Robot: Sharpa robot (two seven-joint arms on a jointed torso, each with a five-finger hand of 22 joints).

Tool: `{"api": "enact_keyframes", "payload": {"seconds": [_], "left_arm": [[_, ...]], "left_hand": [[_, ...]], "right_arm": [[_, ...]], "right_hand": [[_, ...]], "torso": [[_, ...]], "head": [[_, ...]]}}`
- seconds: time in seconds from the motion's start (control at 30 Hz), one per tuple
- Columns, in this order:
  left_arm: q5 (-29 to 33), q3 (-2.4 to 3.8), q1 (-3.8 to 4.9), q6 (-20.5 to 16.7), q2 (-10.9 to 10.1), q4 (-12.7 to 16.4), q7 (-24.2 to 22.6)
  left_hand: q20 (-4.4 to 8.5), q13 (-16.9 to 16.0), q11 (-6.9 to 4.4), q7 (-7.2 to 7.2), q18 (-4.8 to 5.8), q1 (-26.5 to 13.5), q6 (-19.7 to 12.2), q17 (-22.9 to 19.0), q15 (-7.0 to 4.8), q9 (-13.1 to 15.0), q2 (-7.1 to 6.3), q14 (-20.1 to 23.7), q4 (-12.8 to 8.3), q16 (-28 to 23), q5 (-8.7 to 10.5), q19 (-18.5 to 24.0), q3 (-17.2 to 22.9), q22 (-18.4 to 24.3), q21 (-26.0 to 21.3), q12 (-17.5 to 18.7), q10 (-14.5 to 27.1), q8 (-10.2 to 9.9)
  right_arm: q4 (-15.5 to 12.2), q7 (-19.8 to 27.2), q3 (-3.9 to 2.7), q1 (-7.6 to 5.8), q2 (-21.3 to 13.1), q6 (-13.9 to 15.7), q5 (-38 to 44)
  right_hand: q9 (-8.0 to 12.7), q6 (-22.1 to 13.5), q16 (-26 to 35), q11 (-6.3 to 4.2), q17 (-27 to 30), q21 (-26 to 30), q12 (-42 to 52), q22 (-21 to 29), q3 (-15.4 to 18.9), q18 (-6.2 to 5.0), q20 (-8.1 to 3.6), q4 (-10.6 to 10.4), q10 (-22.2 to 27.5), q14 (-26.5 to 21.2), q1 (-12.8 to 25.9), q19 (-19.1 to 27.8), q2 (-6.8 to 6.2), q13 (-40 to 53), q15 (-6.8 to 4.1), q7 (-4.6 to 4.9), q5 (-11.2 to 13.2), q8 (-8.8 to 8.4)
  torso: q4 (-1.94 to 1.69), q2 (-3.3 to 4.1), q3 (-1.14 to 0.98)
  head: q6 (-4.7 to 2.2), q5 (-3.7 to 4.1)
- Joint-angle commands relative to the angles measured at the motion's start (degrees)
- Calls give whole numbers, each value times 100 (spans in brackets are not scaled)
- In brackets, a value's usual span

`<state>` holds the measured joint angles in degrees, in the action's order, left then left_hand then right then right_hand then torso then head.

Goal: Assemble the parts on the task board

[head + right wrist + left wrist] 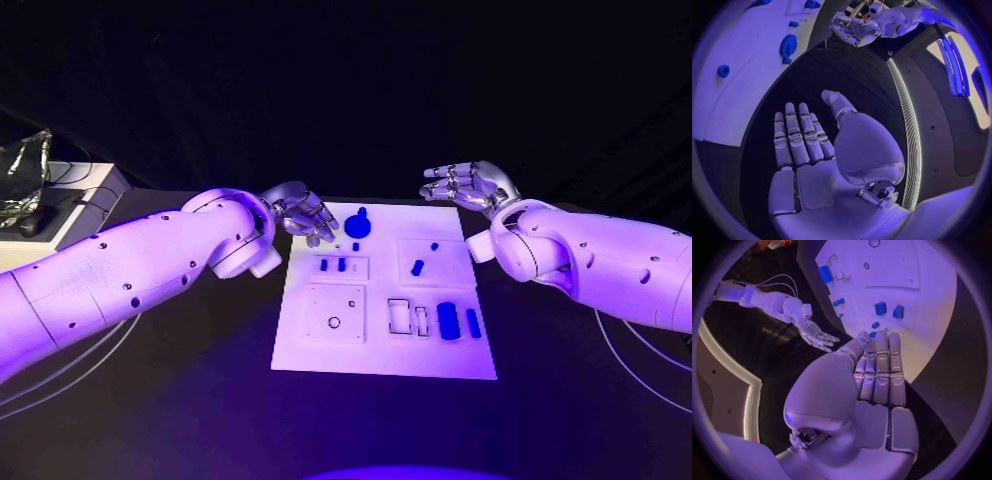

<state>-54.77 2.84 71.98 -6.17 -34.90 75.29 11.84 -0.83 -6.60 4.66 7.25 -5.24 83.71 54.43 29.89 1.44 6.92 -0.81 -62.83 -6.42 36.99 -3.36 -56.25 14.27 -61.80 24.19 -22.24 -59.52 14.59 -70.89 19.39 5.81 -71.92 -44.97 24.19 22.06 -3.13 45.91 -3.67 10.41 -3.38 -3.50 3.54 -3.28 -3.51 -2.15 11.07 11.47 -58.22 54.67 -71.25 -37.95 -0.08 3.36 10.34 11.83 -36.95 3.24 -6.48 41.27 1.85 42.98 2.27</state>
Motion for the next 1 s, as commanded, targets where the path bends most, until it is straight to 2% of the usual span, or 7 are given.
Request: {"api": "enact_keyframes", "payload": {"seconds": [0.03, 0.17, 0.3, 0.4, 0.67, 0.87, 1.0], "left_arm": [[-818, -59, -71, -948, 93, -67, -1559], [-1364, -200, -142, -1164, 302, -318, -1814], [-1792, -323, -175, -1207, 577, -610, -1809], [-2035, -374, -196, -1213, 766, -806, -1747], [-2412, -420, -217, -1127, 1061, -1155, -1505], [-2565, -426, -217, -895, 1173, -1282, -1332], [-2694, -428, -216, -690, 1230, -1350, -1181]], "left_hand": [[-19, 262, 81, -45, 0, 4, 130, -137, 22, -184, -103, 20, -26, -46, 22, 53, 52, -46, -18, 232, 8, -172], [-29, 308, 135, -78, -68, -59, 303, -166, 17, -317, -248, -150, 24, 187, 22, -105, 110, -126, 47, 645, 0, -506], [-10, 302, 119, -85, -112, -104, 461, 195, -7, -312, -332, -71, 128, 1015, 21, -228, 172, -445, 319, 897, -154, -792], [-14, 298, 95, -107, -139, -126, 563, 279, -15, -309, -410, -10, 193, 1471, 16, -258, 227, -638, 448, 968, -215, -942], [-13, 296, 73, -176, -225, -241, 781, 335, -25, -308, -543, -90, 307, 2425, 24, -439, 347, -1069, 816, 1019, -289, -1077], [6, 300, 21, -230, -307, -278, 877, 179, -77, -306, -576, -325, 329, 2850, 12, -585, 492, -1326, 1067, 1111, -355, -1087], [30, 306, 45, -255, -330, -321, 909, 54, -83, -304, -624, -432, 343, 2959, 14, -656, 591, -1397, 1157, 1320, -246, -1088]], "right_arm": [[3, 88, -2, 3, 5, -39, 91], [7, 93, -2, 3, 16, -39, 114], [3, 101, -2, 4, 29, -31, 135], [3, 109, -2, 4, 42, -22, 149], [-5, 120, -2, 4, 56, -11, 163], [-16, 121, -3, 3, 57, -7, 169], [-20, 121, -3, 3, 59, -6, 171]], "right_hand": [[-6, 46, 35, 2, 7, 20, -18, 5, -7, 105, 1, 15, -29, -9, 30, 26, 3, -7, -8, 125, -26, -14], [-6, 46, 35, 2, 7, 20, -18, 5, -7, 105, 1, 15, -29, -9, 30, 26, 3, -7, -8, 125, -26, -14], [-6, 46, 35, 2, 7, 20, -18, 5, -7, 105, 1, 15, -29, -9, 30, 26, 3, -7, -8, 125, -26, -14], [-6, 46, 35, 2, 7, 20, -18, 5, -7, 105, 1, 15, -29, -9, 30, 26, 3, -7, -8, 125, -26, -14], [-6, 46, 35, 2, 7, 20, -18, 5, -7, 105, 1, 15, -29, -9, 30, 26, 3, -7, -8, 125, -26, -14], [-6, 42, 35, 3, 6, 21, -19, 6, -30, 108, 0, 29, -26, 4, 48, 32, -3, -8, -9, 126, -32, -14], [-6, 42, 35, 3, 6, 21, -19, 6, -30, 108, 0, 29, -26, 4, 48, 32, -3, -8, -9, 126, -32, -14]], "torso": [[5, 5, 5], [8, 8, 0], [13, 17, 1], [17, 24, -4], [37, 47, -12], [36, 48, -17], [41, 46, -17]], "head": [[-69, 12], [-116, 16], [-153, 16], [-166, 16], [-168, 22], [-165, 29], [-150, 33]]}}
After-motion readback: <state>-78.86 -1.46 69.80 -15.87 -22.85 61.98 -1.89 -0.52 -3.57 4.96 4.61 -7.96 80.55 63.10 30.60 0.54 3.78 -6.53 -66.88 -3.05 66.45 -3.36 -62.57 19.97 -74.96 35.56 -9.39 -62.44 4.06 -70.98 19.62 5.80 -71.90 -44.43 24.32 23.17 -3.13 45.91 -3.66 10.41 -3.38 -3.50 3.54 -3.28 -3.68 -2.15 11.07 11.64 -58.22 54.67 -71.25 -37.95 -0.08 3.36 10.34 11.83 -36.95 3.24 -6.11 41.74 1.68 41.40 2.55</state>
